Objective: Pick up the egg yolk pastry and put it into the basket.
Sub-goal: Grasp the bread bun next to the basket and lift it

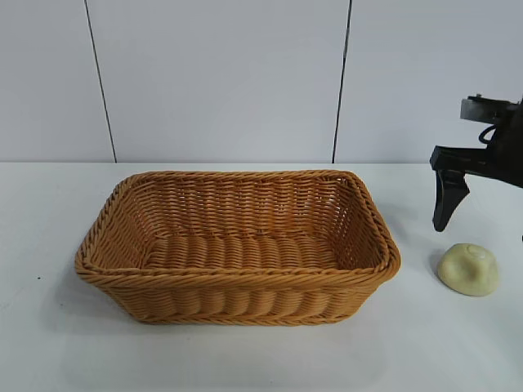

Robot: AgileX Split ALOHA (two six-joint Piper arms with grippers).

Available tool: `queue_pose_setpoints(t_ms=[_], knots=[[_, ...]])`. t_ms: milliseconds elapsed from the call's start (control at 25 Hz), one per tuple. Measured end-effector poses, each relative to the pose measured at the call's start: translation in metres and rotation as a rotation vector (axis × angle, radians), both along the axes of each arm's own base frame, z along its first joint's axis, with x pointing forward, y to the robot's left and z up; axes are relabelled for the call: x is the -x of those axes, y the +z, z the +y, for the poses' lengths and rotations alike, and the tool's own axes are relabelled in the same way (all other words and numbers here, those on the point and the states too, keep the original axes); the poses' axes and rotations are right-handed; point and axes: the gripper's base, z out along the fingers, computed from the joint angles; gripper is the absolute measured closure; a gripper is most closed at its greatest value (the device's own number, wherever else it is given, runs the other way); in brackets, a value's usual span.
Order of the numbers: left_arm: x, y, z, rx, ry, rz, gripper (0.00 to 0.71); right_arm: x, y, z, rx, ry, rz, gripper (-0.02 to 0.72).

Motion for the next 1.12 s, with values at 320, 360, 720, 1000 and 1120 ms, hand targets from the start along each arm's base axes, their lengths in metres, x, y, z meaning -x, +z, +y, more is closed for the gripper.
queue_pose_setpoints(t_ms=[320,360,720,1000,1120], knots=[[0.000,0.000,0.000,0.002,0.001,0.000,0.025,-0.005,-0.041,0.000,-0.006,-0.013,0.062,0.010],[0.000,0.000,0.000,0.002,0.001,0.000,0.025,-0.005,-0.043,0.000,-0.009,-0.016,0.065,0.010],[0.000,0.000,0.000,0.002,0.001,0.000,0.025,-0.006,-0.043,0.001,-0.018,-0.027,0.054,0.426],[0.000,0.000,0.000,0.003,0.001,0.000,0.025,-0.006,-0.019,0.002,-0.018,-0.023,-0.003,0.601],[0.000,0.000,0.000,0.003,0.001,0.000,0.025,-0.003,0.011,0.002,-0.018,-0.021,-0.077,0.608]])
